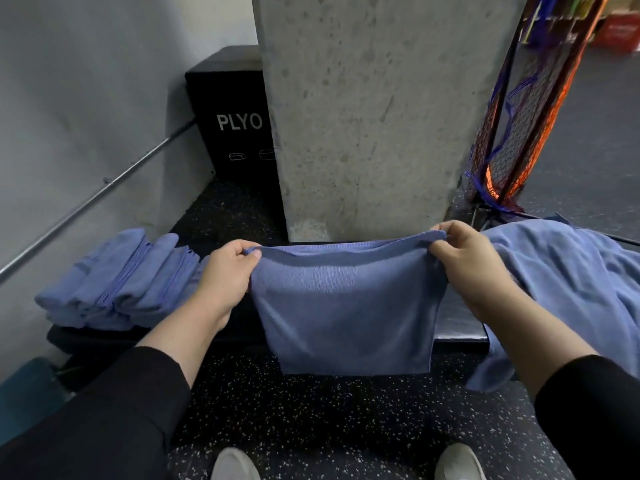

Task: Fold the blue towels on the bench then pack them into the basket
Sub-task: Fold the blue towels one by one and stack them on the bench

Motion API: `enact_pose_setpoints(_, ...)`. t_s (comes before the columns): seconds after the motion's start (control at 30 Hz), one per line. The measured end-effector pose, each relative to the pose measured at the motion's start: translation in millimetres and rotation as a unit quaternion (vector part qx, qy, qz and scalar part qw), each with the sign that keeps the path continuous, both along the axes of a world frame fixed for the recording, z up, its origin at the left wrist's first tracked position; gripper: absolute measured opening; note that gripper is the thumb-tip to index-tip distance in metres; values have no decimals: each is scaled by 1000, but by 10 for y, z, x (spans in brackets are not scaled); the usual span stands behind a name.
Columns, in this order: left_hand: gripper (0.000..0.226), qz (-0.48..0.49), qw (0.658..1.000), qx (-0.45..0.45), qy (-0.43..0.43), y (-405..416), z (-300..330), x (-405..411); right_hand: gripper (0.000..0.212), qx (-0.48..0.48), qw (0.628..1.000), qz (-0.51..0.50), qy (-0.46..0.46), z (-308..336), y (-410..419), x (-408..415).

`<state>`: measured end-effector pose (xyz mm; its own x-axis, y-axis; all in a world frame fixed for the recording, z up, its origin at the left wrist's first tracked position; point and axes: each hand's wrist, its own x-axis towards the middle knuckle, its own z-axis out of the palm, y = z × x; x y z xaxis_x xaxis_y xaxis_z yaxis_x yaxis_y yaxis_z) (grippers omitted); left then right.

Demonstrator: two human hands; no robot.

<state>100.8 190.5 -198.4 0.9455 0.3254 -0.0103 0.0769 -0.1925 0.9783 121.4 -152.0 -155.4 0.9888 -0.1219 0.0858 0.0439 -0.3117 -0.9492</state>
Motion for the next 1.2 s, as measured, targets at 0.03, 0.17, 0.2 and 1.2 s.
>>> enact_pose_setpoints(0.03, 19, -1, 1000, 18, -6, -14, -28, 77, 15, -4, 1000, -1, -6, -24, 12, 81)
enact_pose_setpoints(0.17, 23, 28, 997, 57, -31, -1, -18, 589, 16, -15, 998, -53, -17, -81, 61, 579)
enact_pose_setpoints(0.2, 21, 35, 997, 66, -33, 21, -31, 746, 15, -18, 998, -66, -14, -107, 81, 721)
enact_pose_setpoints(1.2, 31, -278, 793, 533, -96, -191, -881, 679, 49, -459, 867, 191, 12, -1143, 378, 793)
